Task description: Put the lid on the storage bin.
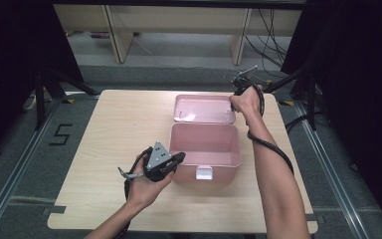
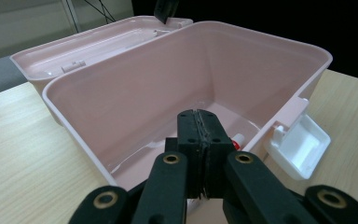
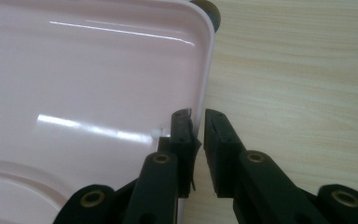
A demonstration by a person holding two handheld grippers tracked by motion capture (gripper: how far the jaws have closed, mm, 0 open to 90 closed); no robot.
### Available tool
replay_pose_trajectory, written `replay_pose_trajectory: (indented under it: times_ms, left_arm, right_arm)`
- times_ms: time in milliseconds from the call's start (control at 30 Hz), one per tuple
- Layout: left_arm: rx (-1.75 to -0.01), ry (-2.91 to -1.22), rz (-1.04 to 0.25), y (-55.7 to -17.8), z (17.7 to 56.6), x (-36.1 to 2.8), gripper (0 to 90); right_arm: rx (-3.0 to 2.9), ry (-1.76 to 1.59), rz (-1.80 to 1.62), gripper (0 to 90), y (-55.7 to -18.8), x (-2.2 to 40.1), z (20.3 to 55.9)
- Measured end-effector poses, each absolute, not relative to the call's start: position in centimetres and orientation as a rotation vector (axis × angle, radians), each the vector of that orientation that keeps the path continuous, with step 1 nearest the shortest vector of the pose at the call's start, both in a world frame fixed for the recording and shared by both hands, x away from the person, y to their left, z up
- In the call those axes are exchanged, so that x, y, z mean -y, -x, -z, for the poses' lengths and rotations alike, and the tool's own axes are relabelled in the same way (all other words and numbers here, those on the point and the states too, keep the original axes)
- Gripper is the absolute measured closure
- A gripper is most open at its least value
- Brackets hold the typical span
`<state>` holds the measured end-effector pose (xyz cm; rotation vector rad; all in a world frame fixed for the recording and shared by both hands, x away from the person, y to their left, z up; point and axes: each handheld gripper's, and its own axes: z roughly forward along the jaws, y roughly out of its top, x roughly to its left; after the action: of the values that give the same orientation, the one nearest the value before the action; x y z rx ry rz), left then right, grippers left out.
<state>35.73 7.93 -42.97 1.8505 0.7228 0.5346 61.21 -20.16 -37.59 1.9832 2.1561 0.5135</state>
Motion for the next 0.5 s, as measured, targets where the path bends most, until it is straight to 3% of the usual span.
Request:
replay_pose_trajectory:
  times_ms: [500]
  left_arm:
    - [-0.722,-1.853,-0.538,-35.59,43.38,-7.82,88.8]
  right_arm:
    - [-2.160,-1.950,-0.496,84.0,-60.92,19.88,37.72]
